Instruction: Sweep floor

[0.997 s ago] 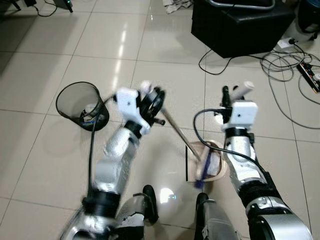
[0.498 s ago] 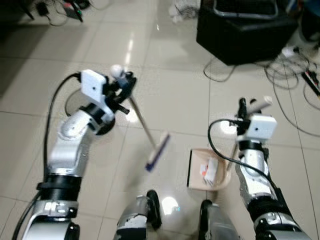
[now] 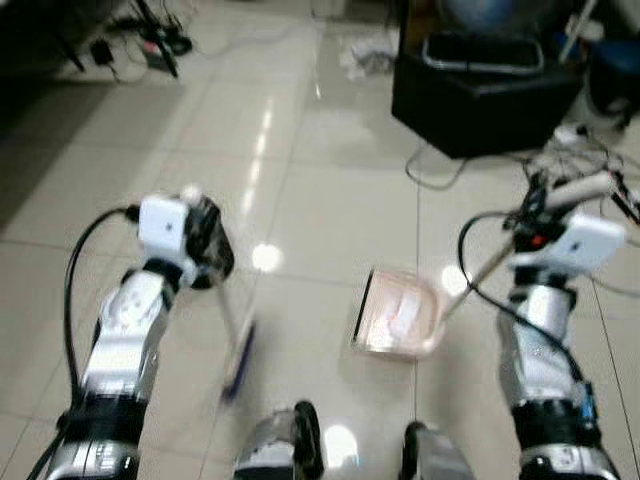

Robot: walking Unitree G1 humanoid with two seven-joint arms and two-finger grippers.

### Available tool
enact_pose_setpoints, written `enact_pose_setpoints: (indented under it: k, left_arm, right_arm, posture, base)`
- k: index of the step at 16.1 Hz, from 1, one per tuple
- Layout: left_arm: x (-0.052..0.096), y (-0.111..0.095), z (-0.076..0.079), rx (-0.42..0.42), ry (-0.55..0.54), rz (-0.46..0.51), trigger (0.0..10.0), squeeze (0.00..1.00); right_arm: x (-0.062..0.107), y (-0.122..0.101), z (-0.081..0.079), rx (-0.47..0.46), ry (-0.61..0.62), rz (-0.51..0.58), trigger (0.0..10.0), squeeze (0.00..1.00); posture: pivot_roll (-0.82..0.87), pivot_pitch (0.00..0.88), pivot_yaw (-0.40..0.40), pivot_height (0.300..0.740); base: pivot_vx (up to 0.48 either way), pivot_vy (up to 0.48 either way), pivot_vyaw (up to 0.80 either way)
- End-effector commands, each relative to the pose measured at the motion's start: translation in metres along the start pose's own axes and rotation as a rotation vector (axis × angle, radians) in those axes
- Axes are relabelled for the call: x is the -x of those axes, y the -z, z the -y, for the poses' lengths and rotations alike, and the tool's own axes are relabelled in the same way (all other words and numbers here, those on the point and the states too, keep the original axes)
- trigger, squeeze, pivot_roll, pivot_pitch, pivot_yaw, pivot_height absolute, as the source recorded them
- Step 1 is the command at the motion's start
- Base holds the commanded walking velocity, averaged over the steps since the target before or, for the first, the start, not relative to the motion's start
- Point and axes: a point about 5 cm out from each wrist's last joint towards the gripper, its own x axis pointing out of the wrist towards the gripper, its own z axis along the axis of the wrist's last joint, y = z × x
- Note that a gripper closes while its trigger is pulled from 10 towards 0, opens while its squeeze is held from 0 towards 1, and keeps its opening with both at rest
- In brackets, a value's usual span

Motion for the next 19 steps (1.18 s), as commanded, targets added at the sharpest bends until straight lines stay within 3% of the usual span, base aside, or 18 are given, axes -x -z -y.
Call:
enact_pose_setpoints:
  k: [1, 5, 6, 8, 9, 11, 15, 19]
  left_arm:
    - [0.015, 0.004, 0.001, -0.013, -0.039, 0.012, 10.0, 0.00]
    - [0.030, 0.020, 0.012, -0.017, -0.104, -0.032, 10.0, 0.00]
    - [0.031, 0.022, 0.017, -0.032, -0.122, -0.042, 10.0, 0.00]
    - [0.026, 0.019, 0.023, -0.052, -0.110, -0.027, 10.0, 0.00]
    - [0.022, 0.012, 0.024, -0.084, -0.113, 0.002, 10.0, 0.00]
    - [0.016, 0.004, 0.024, -0.070, -0.138, 0.022, 10.0, 0.00]
    - [0.020, 0.006, 0.028, -0.080, -0.107, 0.000, 10.0, 0.00]
    - [0.022, 0.008, 0.027, -0.083, -0.112, -0.012, 10.0, 0.00]
  right_arm:
    - [-0.022, -0.029, 0.003, -0.039, 0.021, 0.074, 10.0, 0.00]
    - [-0.041, -0.049, 0.000, -0.124, 0.025, 0.019, 10.0, 0.00]
    - [-0.048, -0.063, -0.006, -0.168, 0.008, 0.009, 10.0, 0.00]
    - [-0.061, -0.084, -0.017, -0.241, -0.039, 0.022, 10.0, 0.00]
    - [-0.068, -0.091, -0.022, -0.242, -0.063, 0.018, 10.0, 0.00]
    - [-0.075, -0.099, -0.027, -0.251, -0.079, 0.019, 10.0, 0.00]
    - [-0.086, -0.113, -0.031, -0.287, -0.088, 0.026, 10.0, 0.00]
    - [-0.090, -0.118, -0.023, -0.299, -0.059, 0.019, 10.0, 0.00]
  posture:
    - [-0.01, 0.068, 0.104, 0.740]
    - [-0.01, 0.030, 0.111, 0.740]
    - [-0.01, 0.026, 0.112, 0.740]
    - [0.00, 0.035, 0.101, 0.740]
    - [0.00, 0.045, 0.098, 0.740]
    - [0.00, 0.050, 0.097, 0.740]
    - [0.01, 0.054, 0.091, 0.740]
    - [0.00, 0.048, 0.085, 0.740]
  base:
    - [0.000, 0.000, 0.00]
    - [0.000, 0.000, 0.00]
    - [0.000, 0.000, 0.00]
    - [0.000, 0.000, 0.00]
    - [0.000, 0.000, 0.00]
    - [0.000, 0.000, 0.00]
    - [0.142, 0.000, 0.73]
    - [0.326, 0.000, 0.80]
